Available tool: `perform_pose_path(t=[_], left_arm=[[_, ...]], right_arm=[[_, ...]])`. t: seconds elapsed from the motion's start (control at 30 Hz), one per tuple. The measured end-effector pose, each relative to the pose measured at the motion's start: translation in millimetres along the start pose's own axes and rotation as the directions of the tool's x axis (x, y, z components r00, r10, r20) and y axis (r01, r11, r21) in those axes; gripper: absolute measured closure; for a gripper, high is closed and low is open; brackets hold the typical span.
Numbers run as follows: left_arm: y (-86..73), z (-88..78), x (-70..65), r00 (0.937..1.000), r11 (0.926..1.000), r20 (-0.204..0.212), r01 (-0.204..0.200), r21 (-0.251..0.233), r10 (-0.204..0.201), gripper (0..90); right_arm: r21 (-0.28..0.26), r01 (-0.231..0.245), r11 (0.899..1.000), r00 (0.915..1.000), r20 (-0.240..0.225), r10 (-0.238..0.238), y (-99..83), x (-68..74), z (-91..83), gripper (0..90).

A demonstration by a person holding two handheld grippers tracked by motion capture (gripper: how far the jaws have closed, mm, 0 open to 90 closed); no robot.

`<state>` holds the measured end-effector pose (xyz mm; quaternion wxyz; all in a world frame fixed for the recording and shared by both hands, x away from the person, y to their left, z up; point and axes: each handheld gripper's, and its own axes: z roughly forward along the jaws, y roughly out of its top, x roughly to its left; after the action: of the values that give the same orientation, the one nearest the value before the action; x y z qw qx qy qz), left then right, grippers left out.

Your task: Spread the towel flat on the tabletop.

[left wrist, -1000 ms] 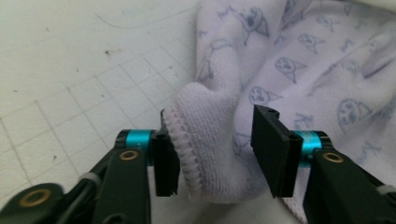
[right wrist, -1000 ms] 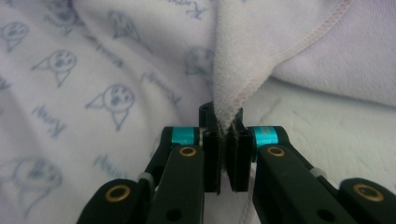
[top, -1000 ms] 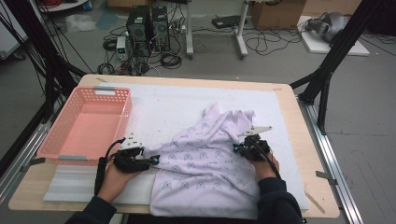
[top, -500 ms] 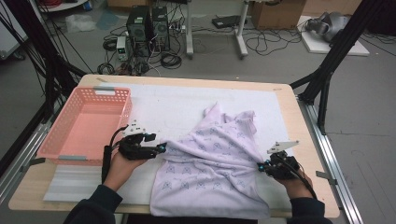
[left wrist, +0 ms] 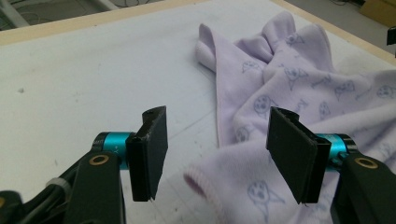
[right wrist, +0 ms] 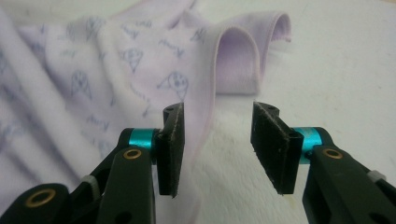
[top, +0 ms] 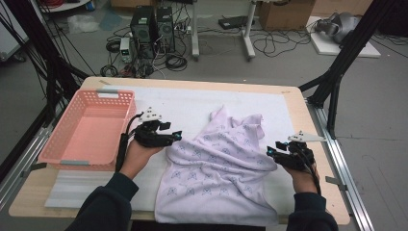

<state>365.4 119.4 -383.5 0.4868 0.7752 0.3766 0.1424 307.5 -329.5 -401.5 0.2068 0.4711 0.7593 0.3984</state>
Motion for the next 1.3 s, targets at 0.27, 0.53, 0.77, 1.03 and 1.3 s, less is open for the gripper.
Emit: perform_pose_path(t=[0.27,0.53,0.77,1.03,1.3], left_arm=[[25.1,43.6,-2.2,0.9996,0.9986,0.023,0.015,0.051,-0.016,39.9],[37.4,92.8,-5.5,0.9993,0.9969,-0.031,0.023,0.076,-0.021,42.5],[44.3,135.1,-12.8,0.9994,0.9834,-0.033,-0.006,0.181,0.012,44.0],[29.5,162.2,-29.4,0.9977,0.9595,0.013,-0.067,0.274,0.066,47.2],[24.8,156.3,-33.5,0.99,0.9385,0.044,-0.141,0.315,0.134,85.1]], right_arm=[[0.021,0.027,0.999,0.9996,-0.006,-0.027,-6.9,4.4,19.5,52.3],[0.007,0.011,1.0,0.9998,-0.014,-0.01,-10.8,1.3,16.2,50.5],[0.016,0.003,1.0,0.9999,-0.014,-0.003,-13.7,-0.6,17.9,50.3],[0.016,-0.007,1.0,0.9999,-0.014,0.008,-15.4,-2.6,18.2,50.2],[0.01,0.003,1.0,0.9999,-0.014,-0.003,-16.2,-3.6,17.8,50.4]])
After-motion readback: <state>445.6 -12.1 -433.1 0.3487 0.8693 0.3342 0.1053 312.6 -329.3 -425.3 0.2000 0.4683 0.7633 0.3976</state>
